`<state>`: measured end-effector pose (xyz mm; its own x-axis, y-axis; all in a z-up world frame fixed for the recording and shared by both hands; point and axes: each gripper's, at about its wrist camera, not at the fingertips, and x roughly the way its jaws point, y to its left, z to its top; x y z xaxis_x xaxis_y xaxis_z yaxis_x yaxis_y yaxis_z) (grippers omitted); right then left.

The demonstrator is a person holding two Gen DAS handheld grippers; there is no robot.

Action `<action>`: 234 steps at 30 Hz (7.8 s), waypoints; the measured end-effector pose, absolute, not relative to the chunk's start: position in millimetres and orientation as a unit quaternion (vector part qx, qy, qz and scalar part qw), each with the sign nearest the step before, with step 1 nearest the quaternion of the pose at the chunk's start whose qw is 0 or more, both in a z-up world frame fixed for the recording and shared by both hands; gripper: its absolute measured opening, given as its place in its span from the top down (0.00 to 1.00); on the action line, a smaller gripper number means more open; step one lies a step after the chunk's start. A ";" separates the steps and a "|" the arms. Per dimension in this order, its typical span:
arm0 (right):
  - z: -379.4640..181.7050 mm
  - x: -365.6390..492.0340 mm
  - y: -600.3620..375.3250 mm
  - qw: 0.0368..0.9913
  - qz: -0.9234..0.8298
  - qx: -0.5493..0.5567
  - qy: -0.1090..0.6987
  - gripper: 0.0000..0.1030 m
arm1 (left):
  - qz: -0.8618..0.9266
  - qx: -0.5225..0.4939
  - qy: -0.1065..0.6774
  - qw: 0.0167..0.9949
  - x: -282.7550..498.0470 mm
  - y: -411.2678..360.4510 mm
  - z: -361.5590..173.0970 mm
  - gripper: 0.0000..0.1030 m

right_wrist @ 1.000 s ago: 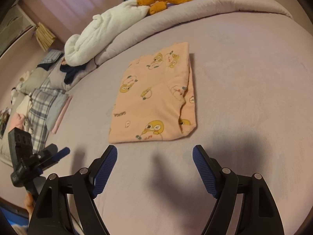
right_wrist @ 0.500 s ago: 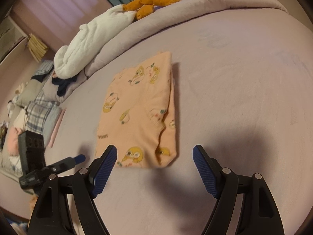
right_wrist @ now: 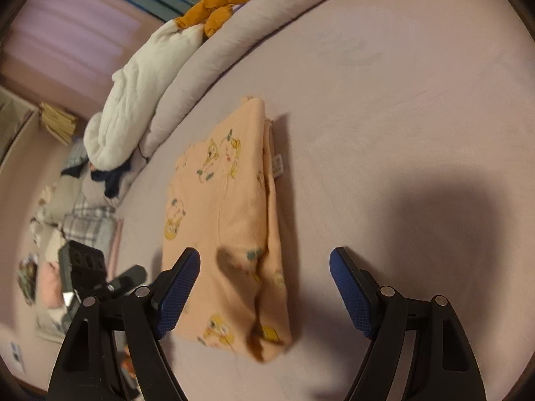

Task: Fold small clothes
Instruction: 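Move both grippers to the edge of the folded shirt, then grasp the folded shirt edge with both grippers and lift it, then hold the folded shirt raised with both grippers, then hold the folded peach shirt raised with both grippers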

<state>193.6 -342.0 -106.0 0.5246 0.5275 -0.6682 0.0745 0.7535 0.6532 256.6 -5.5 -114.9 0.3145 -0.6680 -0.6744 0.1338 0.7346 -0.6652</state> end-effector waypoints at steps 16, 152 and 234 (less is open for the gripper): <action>-122.5 236.6 -326.3 0.773 0.197 0.377 0.470 0.40 | -0.274 -0.305 0.536 0.738 286.8 -9.8 -123.3 0.07; 7.0 72.1 -102.2 0.840 0.377 0.069 0.384 0.73 | -0.123 -0.260 0.416 0.863 128.9 107.9 -50.8 0.77; -34.6 110.4 -73.3 0.824 0.355 0.075 0.436 0.73 | -0.090 -0.277 0.462 0.838 157.7 106.2 -84.9 0.77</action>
